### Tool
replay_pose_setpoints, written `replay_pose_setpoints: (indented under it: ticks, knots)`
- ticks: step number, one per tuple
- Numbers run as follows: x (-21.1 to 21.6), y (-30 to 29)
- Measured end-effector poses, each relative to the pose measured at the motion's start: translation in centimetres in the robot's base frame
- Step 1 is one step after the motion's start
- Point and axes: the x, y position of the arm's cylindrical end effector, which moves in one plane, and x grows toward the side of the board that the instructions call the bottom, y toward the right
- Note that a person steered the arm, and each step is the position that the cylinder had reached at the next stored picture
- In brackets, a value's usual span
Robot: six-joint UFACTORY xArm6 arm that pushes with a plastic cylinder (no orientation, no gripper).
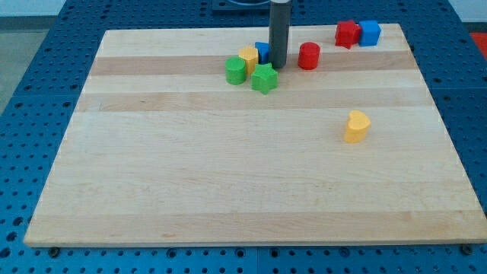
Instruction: Move the red circle below the blue cube
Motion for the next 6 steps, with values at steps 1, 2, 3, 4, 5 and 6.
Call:
replay_pose_setpoints:
  ticks: [1,2,3,4,5,6]
  knots:
    - [0.0,2.9]
    - [0.0,6.2]
    - [-0.1,9.3]
    - [-0.7,12.2]
    - [-1.3,13.5]
    - [-1.0,13.9]
